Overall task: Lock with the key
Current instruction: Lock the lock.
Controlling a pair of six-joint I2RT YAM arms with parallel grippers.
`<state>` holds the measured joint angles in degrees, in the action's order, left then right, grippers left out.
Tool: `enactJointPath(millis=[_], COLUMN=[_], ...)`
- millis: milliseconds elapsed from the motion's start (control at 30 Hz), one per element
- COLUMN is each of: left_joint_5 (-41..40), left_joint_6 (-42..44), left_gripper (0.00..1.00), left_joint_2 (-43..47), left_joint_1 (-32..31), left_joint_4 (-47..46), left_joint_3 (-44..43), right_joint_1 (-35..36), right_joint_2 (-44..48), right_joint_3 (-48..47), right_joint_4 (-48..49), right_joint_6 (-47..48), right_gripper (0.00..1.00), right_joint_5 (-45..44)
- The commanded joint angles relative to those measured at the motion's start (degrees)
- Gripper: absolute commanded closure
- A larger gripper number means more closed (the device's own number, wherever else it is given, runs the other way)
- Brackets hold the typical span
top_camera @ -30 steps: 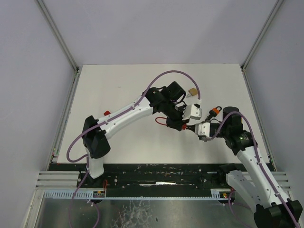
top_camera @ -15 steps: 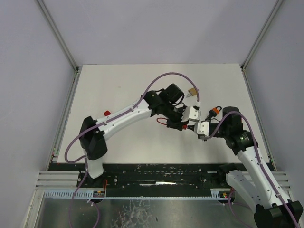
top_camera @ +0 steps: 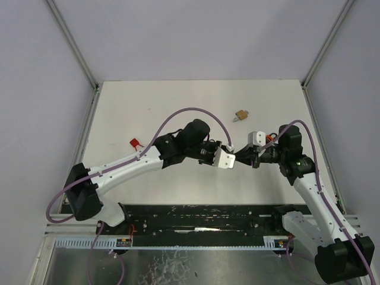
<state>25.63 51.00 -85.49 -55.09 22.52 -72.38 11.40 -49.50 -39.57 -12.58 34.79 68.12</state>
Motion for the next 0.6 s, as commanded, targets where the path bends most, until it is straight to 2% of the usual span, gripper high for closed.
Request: enactJointPath(millis=[0, 100, 167, 233, 333, 400, 467, 567], left_joint_5=[-1.82, -4.04, -1.65, 5.35, 18.02, 23.2, 23.29, 19.14], left_joint_6=[6.25, 6.22, 3.13, -1.43, -5.96, -6.93, -7.08, -9.33], left_gripper=[1.0, 1.0, 1.0, 1.0, 1.0, 1.0, 1.0, 1.0], left_joint_2=[2.49, 3.61, 2.65, -0.43, -9.2, -15.54, -20.97, -23.95], left_joint_1=[-1.19, -1.44, -0.09, 2.38, 5.97, 7.11, 7.27, 7.26], left_joint_4=[-4.07, -6.35, -2.78, 5.07, 19.02, 29.38, 37.29, 37.96], left_joint_3=[1.21, 3.23, -0.16, -7.34, -20.48, -30.61, -36.94, -38.6], right_joint_1=[-1.64, -1.25, 0.54, 1.83, 2.8, 2.99, 3.0, 3.0], right_joint_2=[-1.23, -1.51, -0.05, 2.86, 7.4, 9.65, 11.51, 12.2], right_joint_3=[-2.44, -3.56, -3.59, -2.4, -0.88, -0.6, -0.28, -0.56], right_joint_4=[-3.52, -7.01, -9.77, -11.66, -12.16, -12.73, -12.95, -13.95], right_joint_6=[-0.04, 4.3, 11.16, 20.13, 29.29, 33.12, 35.73, 36.46], right_gripper=[1.0, 1.0, 1.0, 1.0, 1.0, 1.0, 1.0, 1.0], right_joint_5=[-6.11, -7.06, -10.07, -11.65, -12.41, -13.53, -15.71, -18.94])
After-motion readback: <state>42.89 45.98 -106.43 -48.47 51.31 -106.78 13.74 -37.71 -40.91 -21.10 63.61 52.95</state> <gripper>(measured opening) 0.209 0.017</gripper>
